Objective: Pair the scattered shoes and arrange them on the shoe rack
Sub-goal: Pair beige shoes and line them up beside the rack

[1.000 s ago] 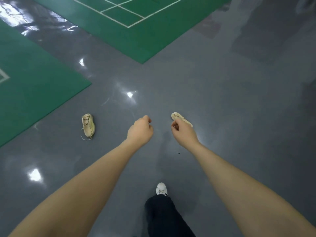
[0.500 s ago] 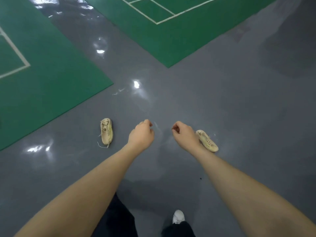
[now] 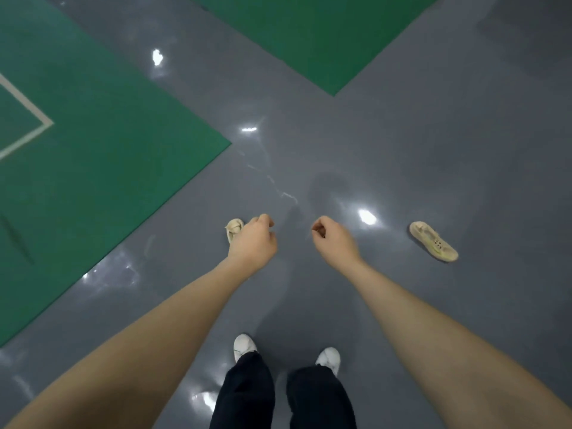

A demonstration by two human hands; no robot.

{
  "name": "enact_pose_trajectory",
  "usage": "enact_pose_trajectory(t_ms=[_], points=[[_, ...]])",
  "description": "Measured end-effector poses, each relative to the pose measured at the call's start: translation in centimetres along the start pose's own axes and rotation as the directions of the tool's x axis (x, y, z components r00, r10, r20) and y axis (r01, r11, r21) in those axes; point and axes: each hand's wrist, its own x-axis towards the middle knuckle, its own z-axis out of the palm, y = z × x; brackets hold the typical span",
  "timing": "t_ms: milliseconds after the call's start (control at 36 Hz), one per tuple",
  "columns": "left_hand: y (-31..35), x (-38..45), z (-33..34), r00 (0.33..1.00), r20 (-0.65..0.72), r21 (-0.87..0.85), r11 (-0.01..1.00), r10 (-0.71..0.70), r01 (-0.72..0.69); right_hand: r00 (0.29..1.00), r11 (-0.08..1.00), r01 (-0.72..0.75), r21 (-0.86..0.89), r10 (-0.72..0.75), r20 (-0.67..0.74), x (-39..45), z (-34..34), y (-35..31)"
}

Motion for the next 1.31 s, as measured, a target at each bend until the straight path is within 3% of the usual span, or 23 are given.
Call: enact_pose_trajectory(t_ms=[250, 472, 639, 806, 1056, 1306], points=[[-11.9, 11.3, 6.4, 0.974, 0.013, -0.26, 0.94, -0.226, 0.222, 0.992, 0.994, -0.044, 0.097, 0.032, 0.123, 10.6, 15.2, 1.8], [-24.1, 20.6, 19.6, 0.94, 0.054, -0.313, 0.889, -0.336, 0.335, 0.977, 0.996, -0.069, 0.058, 0.056, 0.206, 20.2, 31.0, 9.8], [-31.8, 26.2, 28.9, 0.913, 0.06, -0.352, 0.847, -0.404, 0.398, 0.953, 0.995, -0.062, -0.078, 0.082, 0.292, 26.1, 41.7, 15.1], [-36.0, 31.5, 35.2, 0.902, -0.022, -0.305, 0.862, -0.431, 0.404, 0.971, 0.988, -0.012, -0.155, 0.048, 0.235, 32.1, 48.7, 16.5], [-38.7, 36.0, 38.7, 0.882, -0.02, -0.171, 0.871, -0.471, 0.461, 0.986, 0.945, 0.099, -0.311, -0.052, 0.155, 36.7, 53.9, 16.1], [-31.7, 31.9, 33.4, 0.953, -0.071, 0.07, 0.952, -0.294, 0.299, 0.995, 0.957, 0.065, -0.284, -0.041, 0.09, 32.9, 45.3, 15.4]])
